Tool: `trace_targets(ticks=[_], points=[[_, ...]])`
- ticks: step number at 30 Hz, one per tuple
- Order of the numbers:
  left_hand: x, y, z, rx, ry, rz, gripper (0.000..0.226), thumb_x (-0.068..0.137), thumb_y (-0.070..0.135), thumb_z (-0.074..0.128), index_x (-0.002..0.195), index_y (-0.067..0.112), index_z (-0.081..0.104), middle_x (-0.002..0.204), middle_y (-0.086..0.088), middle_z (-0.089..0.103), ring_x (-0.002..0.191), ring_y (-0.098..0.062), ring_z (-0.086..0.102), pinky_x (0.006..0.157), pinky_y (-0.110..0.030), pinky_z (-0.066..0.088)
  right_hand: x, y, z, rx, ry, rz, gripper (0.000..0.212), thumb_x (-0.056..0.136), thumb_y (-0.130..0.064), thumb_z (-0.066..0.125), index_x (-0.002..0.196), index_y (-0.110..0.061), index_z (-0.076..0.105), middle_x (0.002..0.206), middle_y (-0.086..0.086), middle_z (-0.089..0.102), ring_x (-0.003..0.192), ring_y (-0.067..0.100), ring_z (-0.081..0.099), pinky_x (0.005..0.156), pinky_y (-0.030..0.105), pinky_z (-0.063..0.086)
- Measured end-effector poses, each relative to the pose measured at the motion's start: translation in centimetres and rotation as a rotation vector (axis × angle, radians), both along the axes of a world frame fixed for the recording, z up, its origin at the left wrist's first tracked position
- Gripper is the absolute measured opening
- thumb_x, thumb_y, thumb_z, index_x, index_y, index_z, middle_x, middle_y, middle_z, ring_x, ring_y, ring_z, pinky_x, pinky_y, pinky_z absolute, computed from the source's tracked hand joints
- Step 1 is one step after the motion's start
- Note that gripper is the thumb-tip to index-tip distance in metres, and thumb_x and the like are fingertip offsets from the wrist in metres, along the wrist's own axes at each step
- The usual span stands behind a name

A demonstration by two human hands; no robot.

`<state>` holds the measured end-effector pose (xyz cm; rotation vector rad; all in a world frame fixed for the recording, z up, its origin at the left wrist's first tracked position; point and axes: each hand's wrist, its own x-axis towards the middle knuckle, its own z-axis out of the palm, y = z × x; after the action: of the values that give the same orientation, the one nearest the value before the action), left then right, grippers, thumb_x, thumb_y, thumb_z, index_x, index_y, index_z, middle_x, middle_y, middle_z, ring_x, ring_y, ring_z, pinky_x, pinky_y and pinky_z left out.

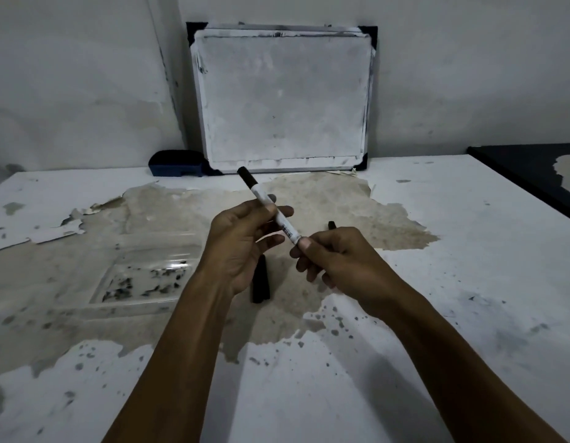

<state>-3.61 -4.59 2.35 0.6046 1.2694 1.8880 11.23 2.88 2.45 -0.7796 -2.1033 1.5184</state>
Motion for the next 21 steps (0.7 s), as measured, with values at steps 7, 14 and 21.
trace_targets(ticks=[7,14,21], points=[[-0.2,-0.2,-0.9,0.024,0.051,0.052,0.013,0.094,-0.001,0.057,0.095,0.003,0.069,0.082,-0.011,0.078,0.078,-0.027,0.077,0.069,-0.034,0.062,-0.9,-0.5,-0.8,0.170,-0.078,-0.092,0.021,0.093,-0.018,0.059,0.083,-0.007,0.074,0.059,-0.001,0.063,0.050,0.008,0.058,0.051,0.022,0.047],[-0.2,0.0,-1.6,-0.009,0.159,0.153,0.010,0.092,0.002,0.063,0.087,0.001,0.071,0.076,-0.011,0.077,0.076,-0.029,0.077,0.068,-0.033,0.062,-1.9,-1.5,-1.3,0.556,-0.138,-0.233,0.021,0.091,-0.017,0.061,0.080,-0.008,0.076,0.059,0.010,0.067,0.053,0.024,0.058,0.080,0.038,0.050],[-0.1,0.4,-1.5,-0.005,0.134,0.336,0.007,0.083,0.007,0.076,0.078,0.003,0.074,0.066,-0.007,0.076,0.064,-0.024,0.075,0.062,-0.031,0.061,-2.5,-2.1,-2.3,0.800,-0.140,-0.337,0.016,0.090,-0.022,0.064,0.092,-0.011,0.076,0.070,0.008,0.070,0.057,0.023,0.058,0.064,0.035,0.048]])
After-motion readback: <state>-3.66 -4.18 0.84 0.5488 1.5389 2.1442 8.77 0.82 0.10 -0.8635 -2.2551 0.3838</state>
